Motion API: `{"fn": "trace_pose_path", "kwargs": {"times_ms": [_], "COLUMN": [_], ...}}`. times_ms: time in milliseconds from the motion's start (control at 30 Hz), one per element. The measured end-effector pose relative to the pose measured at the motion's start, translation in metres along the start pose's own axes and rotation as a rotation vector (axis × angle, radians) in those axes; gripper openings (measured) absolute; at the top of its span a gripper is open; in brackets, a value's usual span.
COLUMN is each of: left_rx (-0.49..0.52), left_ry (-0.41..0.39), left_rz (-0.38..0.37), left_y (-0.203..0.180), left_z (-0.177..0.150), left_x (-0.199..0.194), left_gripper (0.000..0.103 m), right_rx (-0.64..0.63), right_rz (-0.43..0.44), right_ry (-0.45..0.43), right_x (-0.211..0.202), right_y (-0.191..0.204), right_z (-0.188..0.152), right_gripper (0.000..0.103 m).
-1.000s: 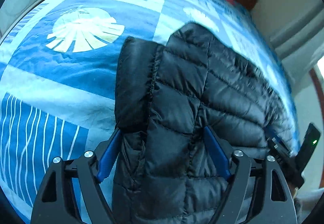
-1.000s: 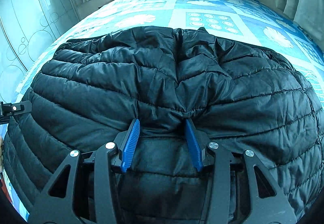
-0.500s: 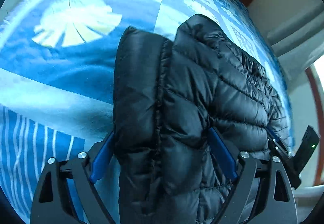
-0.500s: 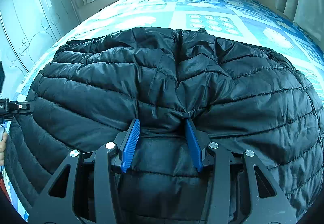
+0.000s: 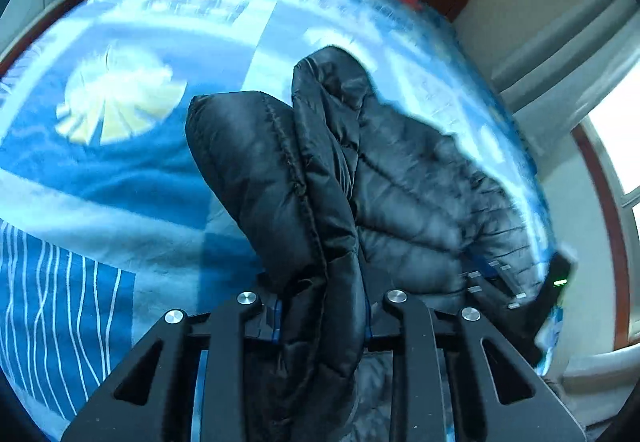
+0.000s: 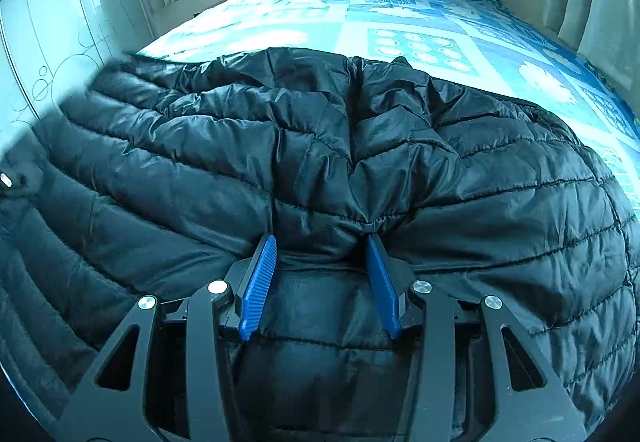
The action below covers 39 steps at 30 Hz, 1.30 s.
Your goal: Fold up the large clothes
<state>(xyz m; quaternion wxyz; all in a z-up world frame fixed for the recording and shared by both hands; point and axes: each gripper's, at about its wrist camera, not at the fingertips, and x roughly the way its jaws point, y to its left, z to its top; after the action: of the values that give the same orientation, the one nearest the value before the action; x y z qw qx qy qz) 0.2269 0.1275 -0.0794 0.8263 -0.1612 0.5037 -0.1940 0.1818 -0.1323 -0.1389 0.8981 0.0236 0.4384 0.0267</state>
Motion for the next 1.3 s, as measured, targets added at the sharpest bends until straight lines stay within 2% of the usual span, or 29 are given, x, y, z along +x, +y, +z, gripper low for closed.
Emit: {"fn": "trace_pose_path", "kwargs": {"times_ms": [100,267,367,467,667,767,1100,1300], "left_rx": [0.050,0.133,0.152,0.168,0.222,0.254,0.334,0.364], "left_ry": [-0.059,-0.099,-0.102,-0.106,-0.120,-0.133,-0.106,-0.062], "left_rz": [-0.008,0.033,0.048,0.082,0.123,0.164,0.258,0.294], "left_y": [-0.031,-0.088,-0.115,-0.144,-0.193,-0.221,-0.301,-0.322], "left_z": [0.002,0.000,-0.004,-0.001,-0.018,-0.032,-0.078,-0.109], "left_x": [-0.022,-0.035,-0.033,-0.025,-0.011,0.004,0.081,0.132], "left_gripper": [0.025,0.024,0.024,0.024,0.025,0.025,0.025,0.025], "right_rx": [0.002,0.043,0.070,0.075,0.129,0.142,0.229,0.263], "right_rz": [0.004,0.031,0.032,-0.013,-0.046,-0.077,-0.133,-0.142], "right_ry": [0.003,0.008,-0.004,-0.019,-0.068,-0.094,-0.115,-0.117], "right_x": [-0.001,-0.017,-0.038,-0.059,-0.116,-0.137,-0.176,-0.190], "right_y": [0.000,-0.013,-0.028,-0.046,-0.102,-0.129,-0.199,-0.224], "right_z": [0.002,0.005,0.003,0.002,-0.011,-0.021,-0.062,-0.072], "right_gripper": [0.046,0.045,0.045,0.045,0.046,0.053,0.053,0.053]}}
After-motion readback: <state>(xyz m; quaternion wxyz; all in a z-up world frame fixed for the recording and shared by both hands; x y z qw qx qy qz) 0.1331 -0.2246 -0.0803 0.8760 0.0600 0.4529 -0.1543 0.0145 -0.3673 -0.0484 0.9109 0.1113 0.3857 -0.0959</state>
